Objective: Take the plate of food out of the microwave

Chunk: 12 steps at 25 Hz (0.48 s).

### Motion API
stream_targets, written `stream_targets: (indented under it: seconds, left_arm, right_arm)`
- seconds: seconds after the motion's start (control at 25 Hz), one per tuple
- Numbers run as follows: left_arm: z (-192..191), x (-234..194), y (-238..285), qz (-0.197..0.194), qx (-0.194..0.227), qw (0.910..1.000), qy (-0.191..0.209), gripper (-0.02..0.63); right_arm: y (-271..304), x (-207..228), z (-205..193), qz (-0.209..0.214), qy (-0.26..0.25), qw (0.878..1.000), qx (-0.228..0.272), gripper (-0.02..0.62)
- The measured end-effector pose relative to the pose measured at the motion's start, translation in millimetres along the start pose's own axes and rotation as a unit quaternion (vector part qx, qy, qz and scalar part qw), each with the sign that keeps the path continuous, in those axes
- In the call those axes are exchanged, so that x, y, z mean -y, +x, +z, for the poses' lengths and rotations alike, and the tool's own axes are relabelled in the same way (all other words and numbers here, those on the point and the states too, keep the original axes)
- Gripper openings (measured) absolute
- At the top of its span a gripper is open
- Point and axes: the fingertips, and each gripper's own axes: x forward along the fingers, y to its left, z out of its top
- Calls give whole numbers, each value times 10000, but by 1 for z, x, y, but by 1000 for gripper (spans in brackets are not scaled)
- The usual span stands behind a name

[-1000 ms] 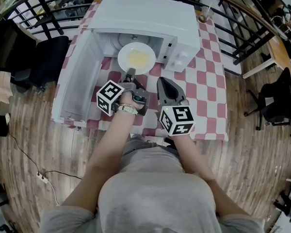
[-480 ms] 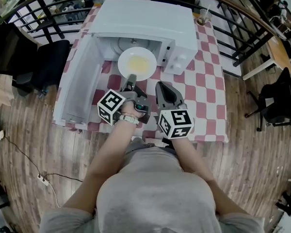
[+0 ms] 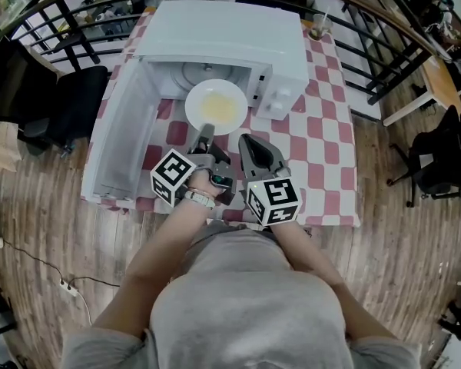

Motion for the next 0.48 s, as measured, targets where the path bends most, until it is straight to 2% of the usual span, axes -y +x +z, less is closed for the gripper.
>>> stream_targets:
  seconds: [0.32,0.48]
  left_arm:
    - [1,1,-13,59,72,10000,-15,14]
    - [-1,5,-18,-47,163,9997,-175,14]
  right_arm:
    - [-6,7,8,-58,45,9999,90,26]
    - [-7,9,9,-63,39,9999,120,26]
